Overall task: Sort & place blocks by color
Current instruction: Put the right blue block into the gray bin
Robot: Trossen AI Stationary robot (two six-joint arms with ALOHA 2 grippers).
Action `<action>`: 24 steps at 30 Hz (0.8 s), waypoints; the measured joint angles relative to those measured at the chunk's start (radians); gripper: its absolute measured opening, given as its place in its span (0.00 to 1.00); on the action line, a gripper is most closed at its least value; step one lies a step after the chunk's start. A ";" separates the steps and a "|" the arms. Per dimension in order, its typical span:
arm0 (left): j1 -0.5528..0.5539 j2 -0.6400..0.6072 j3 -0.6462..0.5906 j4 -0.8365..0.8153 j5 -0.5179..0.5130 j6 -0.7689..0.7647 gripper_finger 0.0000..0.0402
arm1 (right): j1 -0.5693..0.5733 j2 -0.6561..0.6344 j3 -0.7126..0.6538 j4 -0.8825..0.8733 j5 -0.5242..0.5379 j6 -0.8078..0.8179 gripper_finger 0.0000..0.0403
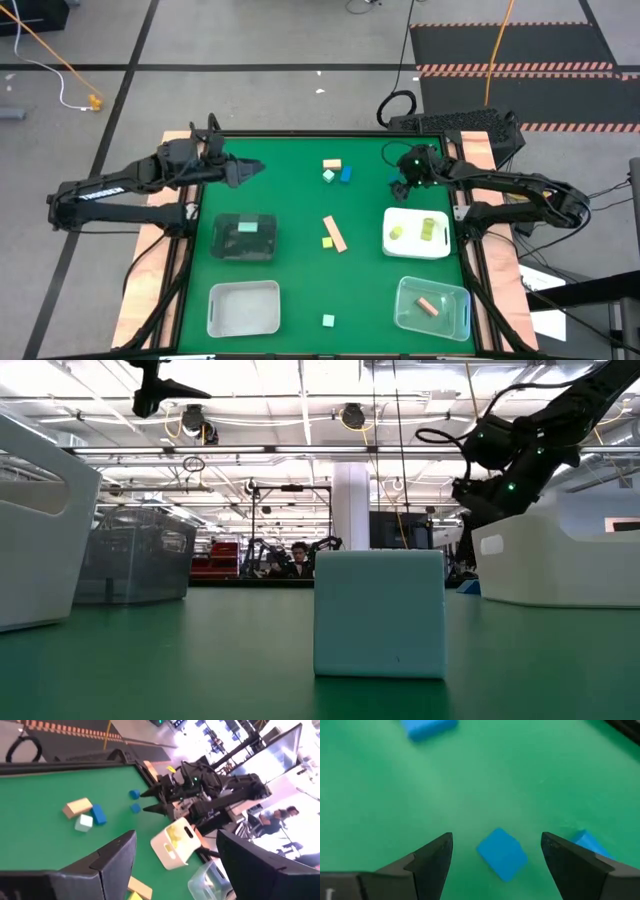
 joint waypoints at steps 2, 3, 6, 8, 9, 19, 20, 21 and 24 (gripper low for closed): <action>0.019 0.000 0.000 0.000 0.000 0.008 0.68 | -0.008 0.001 0.000 0.022 0.013 0.157 0.73; 0.029 0.000 0.000 -0.001 0.000 0.016 0.68 | -0.010 0.001 0.000 0.032 0.042 0.237 0.73; 0.061 -0.005 0.000 0.000 0.000 0.056 0.69 | -0.019 0.001 0.000 0.036 0.169 0.409 0.73; 0.088 -0.003 0.000 0.000 0.000 0.084 0.68 | -0.027 0.002 0.000 0.043 0.236 0.480 0.73; 0.101 -0.003 0.000 0.000 0.000 0.098 0.68 | -0.032 0.002 0.000 0.042 0.259 0.515 0.73; 0.227 -0.003 0.000 0.005 0.034 0.246 0.68 | -0.041 0.107 0.000 0.012 0.296 0.624 0.73; 0.237 -0.003 0.000 0.014 0.035 0.253 0.68 | -0.042 0.126 0.000 0.010 0.309 0.625 0.73; 0.246 -0.003 0.000 0.023 0.036 0.256 0.68 | -0.042 0.141 0.000 0.010 0.322 0.625 0.73; 0.275 -0.003 0.000 0.057 0.051 0.267 0.68 | -0.042 0.178 0.000 0.029 0.354 0.640 0.73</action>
